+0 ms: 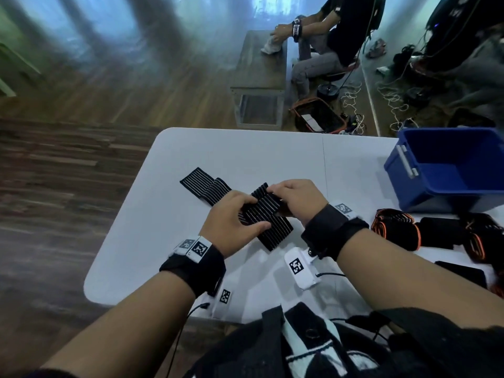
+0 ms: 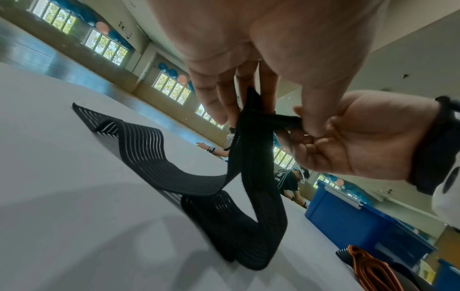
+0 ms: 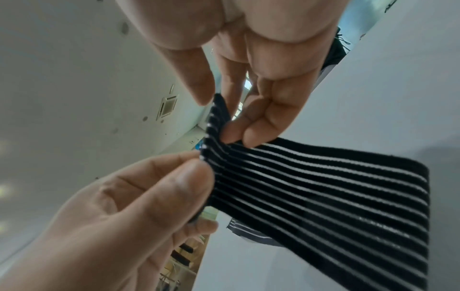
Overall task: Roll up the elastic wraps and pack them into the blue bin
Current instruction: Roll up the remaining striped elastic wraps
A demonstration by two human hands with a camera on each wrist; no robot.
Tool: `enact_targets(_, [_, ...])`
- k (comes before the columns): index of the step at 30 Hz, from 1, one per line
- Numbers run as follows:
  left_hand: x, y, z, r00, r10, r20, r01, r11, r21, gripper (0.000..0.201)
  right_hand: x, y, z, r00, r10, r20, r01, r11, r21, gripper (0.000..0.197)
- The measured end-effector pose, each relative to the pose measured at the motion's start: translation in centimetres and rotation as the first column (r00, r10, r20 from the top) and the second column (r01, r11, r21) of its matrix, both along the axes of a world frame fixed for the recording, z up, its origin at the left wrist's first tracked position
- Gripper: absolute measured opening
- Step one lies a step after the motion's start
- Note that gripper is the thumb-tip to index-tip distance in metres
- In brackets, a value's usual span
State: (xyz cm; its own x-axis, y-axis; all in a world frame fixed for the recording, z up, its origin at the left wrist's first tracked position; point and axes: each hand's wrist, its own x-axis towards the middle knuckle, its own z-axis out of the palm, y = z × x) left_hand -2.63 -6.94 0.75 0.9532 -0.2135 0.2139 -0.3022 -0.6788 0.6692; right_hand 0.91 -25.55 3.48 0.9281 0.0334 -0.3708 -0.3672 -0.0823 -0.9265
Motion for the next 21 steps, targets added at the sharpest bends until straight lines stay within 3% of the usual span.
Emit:
enact_targets(3, [0.2,-0.5,0.5,0.998,0.031,0.053,-0.030,0.999,-0.031,0.027,-0.1,-0.1,1.2,0.994,-0.039,-0.102,0.054,0.988,0.147,0.015])
enact_targets(6, [0.4,-0.9,1.1,0.993,0.093,0.075,-0.091,0.995,-0.033,0.007,-0.4,-0.5,1.4,0.992,-0.038,-0.120,0.056,0.986,0.154,0.020])
enact_targets(8, [0.5,-1.0,1.3,0.993,0.111,0.046,-0.107,0.992,-0.069,0.006,-0.9,-1.0,1.0,0.999,-0.012,-0.045,0.016,0.997,0.075,0.017])
enact_targets(13, [0.4,-1.6,2.2,0.977,0.169,-0.130,-0.203,0.921,-0.332,0.008,-1.7,-1.9,0.2,0.976,0.100,0.191,-0.041,0.956,-0.292,0.024])
enact_targets(18, [1.1,-2.4,5.5,0.985,0.130,-0.110,-0.166,0.875,-0.454,0.014,-1.2,-2.3,2.5,0.934,0.061,0.351,0.068,0.937,-0.343,0.004])
enact_targets(21, [2.4,-2.6,8.4,0.995,0.094,-0.040,-0.102,0.891,-0.443,0.011,-0.5,-2.5,5.1,0.889,0.020,0.458,0.152,0.930,-0.336,0.007])
